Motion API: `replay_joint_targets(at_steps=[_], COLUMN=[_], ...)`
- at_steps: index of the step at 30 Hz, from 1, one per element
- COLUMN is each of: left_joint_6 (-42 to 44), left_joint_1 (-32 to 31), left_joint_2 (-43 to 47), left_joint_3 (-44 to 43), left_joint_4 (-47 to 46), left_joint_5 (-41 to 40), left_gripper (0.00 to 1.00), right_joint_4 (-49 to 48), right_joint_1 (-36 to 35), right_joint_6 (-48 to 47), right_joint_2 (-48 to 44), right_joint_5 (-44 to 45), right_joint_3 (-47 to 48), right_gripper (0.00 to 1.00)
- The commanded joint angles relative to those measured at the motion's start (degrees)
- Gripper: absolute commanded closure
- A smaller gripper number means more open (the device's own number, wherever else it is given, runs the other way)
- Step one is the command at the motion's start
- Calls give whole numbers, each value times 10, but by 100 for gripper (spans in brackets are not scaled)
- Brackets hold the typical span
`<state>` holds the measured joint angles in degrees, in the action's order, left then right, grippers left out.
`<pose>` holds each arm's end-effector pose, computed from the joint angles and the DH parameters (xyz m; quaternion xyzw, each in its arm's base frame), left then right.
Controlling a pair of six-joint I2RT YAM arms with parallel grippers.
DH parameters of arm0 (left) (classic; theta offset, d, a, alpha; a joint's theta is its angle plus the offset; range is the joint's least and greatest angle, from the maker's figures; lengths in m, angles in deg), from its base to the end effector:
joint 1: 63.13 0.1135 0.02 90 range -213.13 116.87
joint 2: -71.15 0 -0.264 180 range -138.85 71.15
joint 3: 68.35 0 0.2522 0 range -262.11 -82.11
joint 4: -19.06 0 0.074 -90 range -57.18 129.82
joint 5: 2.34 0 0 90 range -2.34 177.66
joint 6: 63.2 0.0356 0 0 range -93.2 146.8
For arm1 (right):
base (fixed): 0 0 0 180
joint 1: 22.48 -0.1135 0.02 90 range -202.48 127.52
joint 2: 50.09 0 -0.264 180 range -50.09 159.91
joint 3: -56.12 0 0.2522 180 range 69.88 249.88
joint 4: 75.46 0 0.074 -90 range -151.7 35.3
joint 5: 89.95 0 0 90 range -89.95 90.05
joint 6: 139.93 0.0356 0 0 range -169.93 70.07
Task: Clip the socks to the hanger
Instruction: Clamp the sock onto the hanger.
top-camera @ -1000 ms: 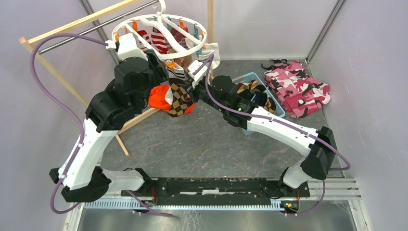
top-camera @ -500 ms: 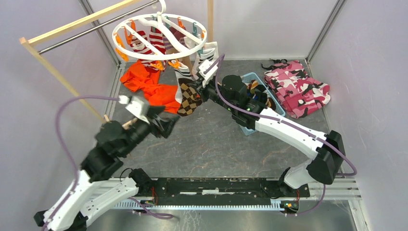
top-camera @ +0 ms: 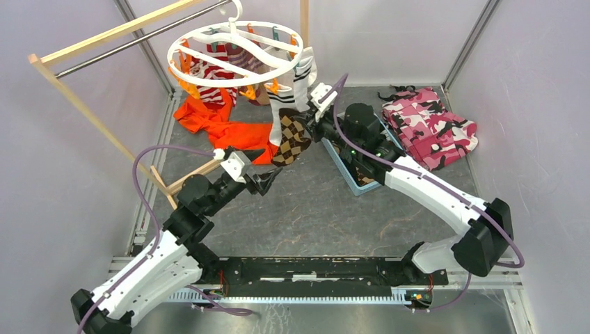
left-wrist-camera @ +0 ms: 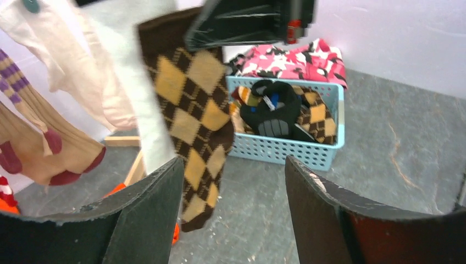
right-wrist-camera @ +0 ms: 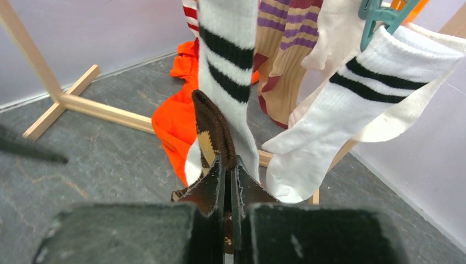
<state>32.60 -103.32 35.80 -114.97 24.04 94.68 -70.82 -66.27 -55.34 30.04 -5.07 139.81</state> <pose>0.1199 -0.1070 0.3275 0.3021 0.5953 -0.2588 0.6981 0.2403 0.2347 0.3872 -0.3253 0.6353 0.2601 0.6504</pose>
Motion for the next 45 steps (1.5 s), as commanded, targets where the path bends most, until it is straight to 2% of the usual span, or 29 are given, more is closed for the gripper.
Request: replay_joint_targets(at_steps=[1,4,8,11,20,26,28,31,32,35,38,41,45], left_joint_6=[-37,-97,-110,-132,-184,-195,-194,-191,-189,-181,-169,-166,-169], left_joint_1=[85,142,156,156,157,157,157,157,157,157,159,162,169], left_joint_2=[-26,-61,-103,-130,-174,-192,-196,-196,-194,-181,-169,-169,-175], left_joint_3=[29,38,20,11,6,9,11,13,14,26,34,35,36], left_joint_4=[-176,-249,-283,-320,-418,-448,-450,-438,-432,-424,-420,-421,-425], left_joint_5=[145,243,302,325,337,327,324,318,312,282,260,259,269], left_gripper=[28,30,36,40,40,56,72,83,83,66,57,59,75], right_joint_4=[-4,3,29,50,39,30,24,13,10,5,1,0,-4], right_joint_1=[43,59,62,62,62,62,62,62,62,62,62,62,61], right_joint_6=[-48,-97,-146,-152,-113,-100,-91,-81,-78,-71,-65,-61,-54], right_joint_2=[-56,-98,-128,-123,-76,-49,-41,-31,-28,-21,-17,-14,-9], right_joint_5=[-134,-214,-282,-322,-383,-414,-418,-421,-422,-427,-431,-436,-437], right_joint_3=[-17,-46,-60,-49,-12,8,14,23,25,35,39,43,47], right_gripper=[100,100,100,100,100,100,100,100,100,100,100,100,100])
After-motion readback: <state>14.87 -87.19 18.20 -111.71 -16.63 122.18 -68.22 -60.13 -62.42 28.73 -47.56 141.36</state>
